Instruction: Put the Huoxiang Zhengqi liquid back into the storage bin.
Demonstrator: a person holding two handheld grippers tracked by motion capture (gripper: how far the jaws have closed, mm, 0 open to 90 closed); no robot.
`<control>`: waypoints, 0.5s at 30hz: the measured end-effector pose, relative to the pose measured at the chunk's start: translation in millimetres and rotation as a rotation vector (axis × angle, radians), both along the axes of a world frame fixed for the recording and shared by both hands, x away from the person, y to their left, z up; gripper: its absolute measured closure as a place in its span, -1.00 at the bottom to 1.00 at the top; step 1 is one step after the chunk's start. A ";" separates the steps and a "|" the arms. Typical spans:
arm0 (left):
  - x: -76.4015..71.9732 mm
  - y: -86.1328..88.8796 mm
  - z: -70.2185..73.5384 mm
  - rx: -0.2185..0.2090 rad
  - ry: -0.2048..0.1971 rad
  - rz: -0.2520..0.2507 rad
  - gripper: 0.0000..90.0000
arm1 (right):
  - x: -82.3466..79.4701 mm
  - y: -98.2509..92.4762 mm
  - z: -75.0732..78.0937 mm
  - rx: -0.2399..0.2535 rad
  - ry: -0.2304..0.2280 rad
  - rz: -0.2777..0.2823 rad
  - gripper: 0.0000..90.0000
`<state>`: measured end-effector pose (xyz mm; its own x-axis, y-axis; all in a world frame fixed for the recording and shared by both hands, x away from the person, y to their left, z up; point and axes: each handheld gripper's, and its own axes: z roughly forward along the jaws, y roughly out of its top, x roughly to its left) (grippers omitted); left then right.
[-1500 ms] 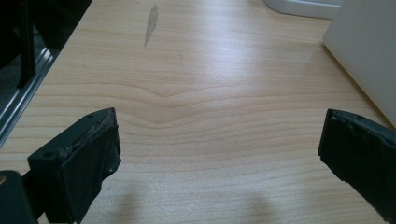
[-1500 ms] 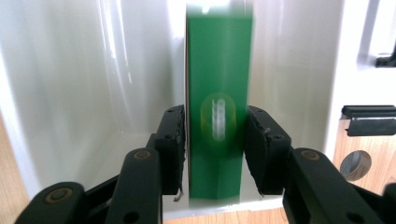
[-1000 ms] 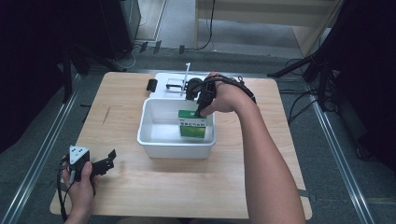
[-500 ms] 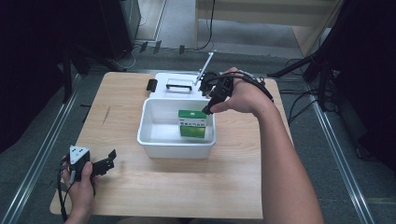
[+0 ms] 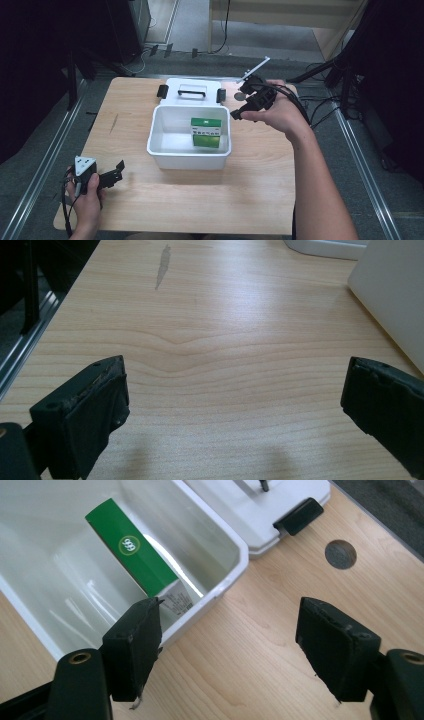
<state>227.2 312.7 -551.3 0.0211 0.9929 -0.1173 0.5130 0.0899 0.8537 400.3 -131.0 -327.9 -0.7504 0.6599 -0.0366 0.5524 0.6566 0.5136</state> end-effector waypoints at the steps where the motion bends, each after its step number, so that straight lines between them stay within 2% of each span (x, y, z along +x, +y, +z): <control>1: -0.1 0.0 0.0 0.000 0.000 0.000 -1.00 | -1.3 -3.9 -1.2 0.013 0.000 -0.020 -0.41; 4: -0.2 -0.1 0.1 0.001 -0.001 0.000 -1.00 | -5.2 -15.6 -5.3 0.039 0.000 -0.095 -0.47; 7: -0.2 -0.2 0.0 0.001 -0.003 0.001 -1.00 | -8.6 -27.8 -10.3 0.089 0.011 -0.153 -0.61; 9: -0.3 -0.4 -0.1 -0.002 -0.002 0.000 -1.00 | -12.7 -35.2 -14.3 0.126 -0.020 -0.147 -0.61; 11: -0.5 -0.5 0.0 0.002 -0.001 -0.002 -1.00 | -17.5 -42.8 -19.0 0.155 -0.038 -0.143 -0.70; 15: -0.5 -0.5 0.0 0.001 0.001 -0.002 -1.00 | -25.5 -53.3 -25.6 0.189 -0.075 -0.170 -0.79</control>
<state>226.7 312.2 -551.3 0.0233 0.9930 -0.1159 0.5136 0.0875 0.8536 374.8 -184.3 -353.5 -0.6277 0.7770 0.0479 0.6022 0.4457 0.6623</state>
